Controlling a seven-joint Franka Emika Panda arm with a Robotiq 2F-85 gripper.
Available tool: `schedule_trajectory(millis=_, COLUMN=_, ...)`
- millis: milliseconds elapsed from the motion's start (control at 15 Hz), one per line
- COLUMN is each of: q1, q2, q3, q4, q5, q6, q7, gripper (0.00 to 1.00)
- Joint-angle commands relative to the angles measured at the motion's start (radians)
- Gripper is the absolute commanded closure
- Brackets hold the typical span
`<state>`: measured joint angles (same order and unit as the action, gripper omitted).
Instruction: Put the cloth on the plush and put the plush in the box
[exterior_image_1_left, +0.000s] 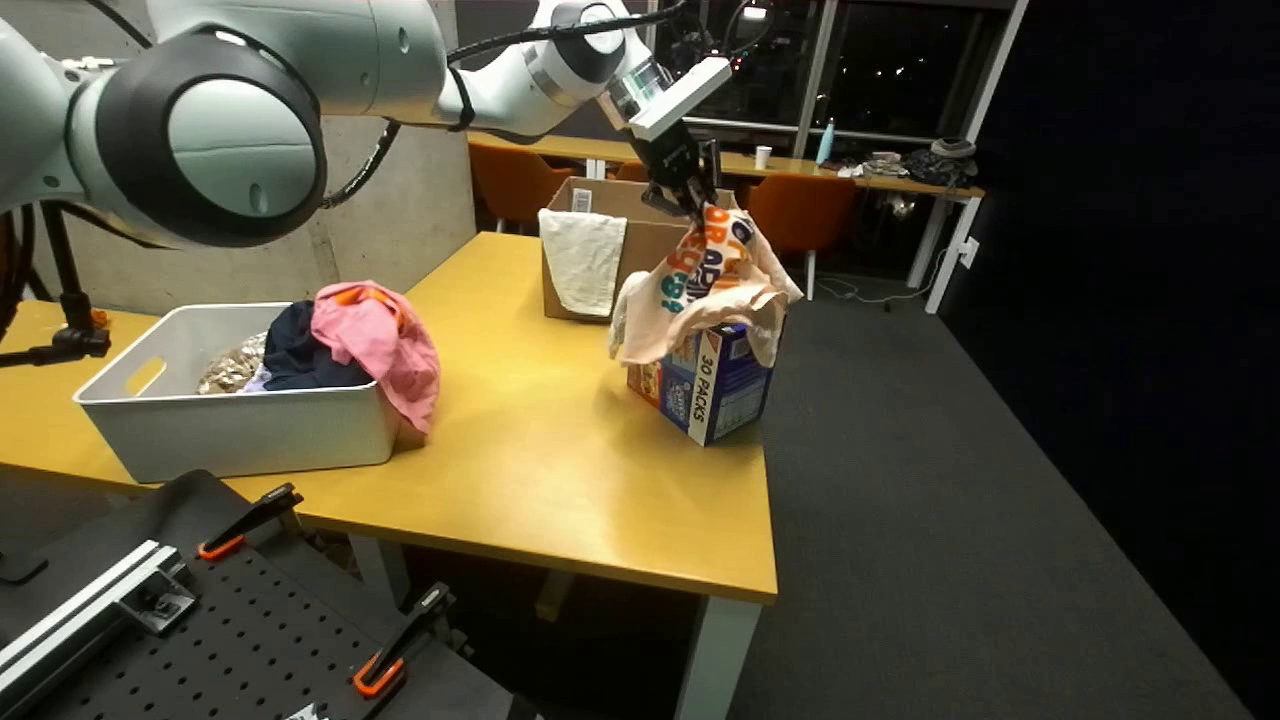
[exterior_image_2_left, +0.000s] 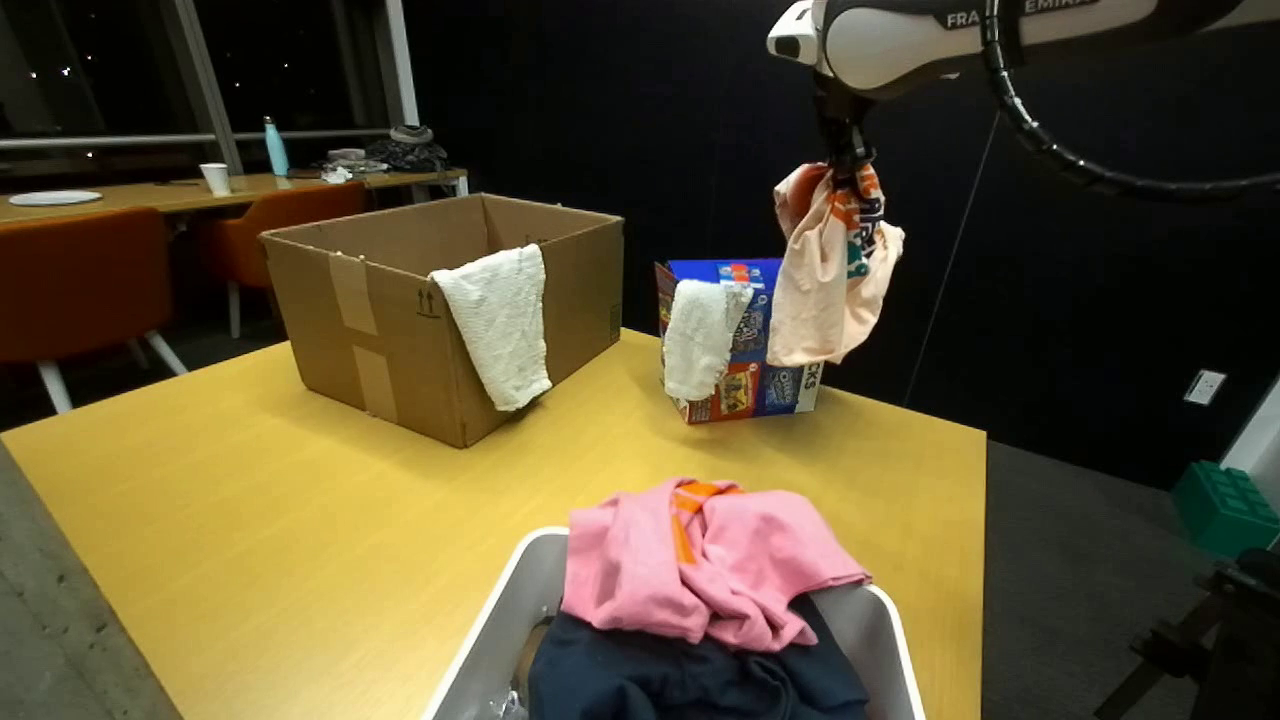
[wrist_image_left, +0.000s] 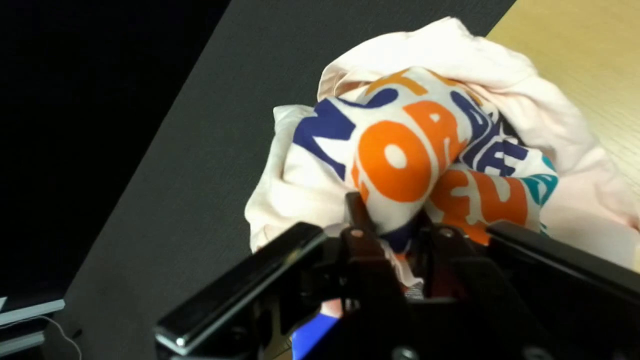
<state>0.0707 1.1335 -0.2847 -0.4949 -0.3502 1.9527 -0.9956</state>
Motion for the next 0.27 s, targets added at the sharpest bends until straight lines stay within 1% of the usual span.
schedule_trajectory(millis=0, q1=-0.007, q2=0.012, q3=0.005, q4=0.029, q5=0.009, q6=0.000, q7=-0.033, gripper=0.48)
schedule_trajectory(millis=200, q1=-0.012, q2=0.007, q3=0.015, q4=0.024, q5=0.031, q6=-0.020, q7=-0.020, gripper=0.24)
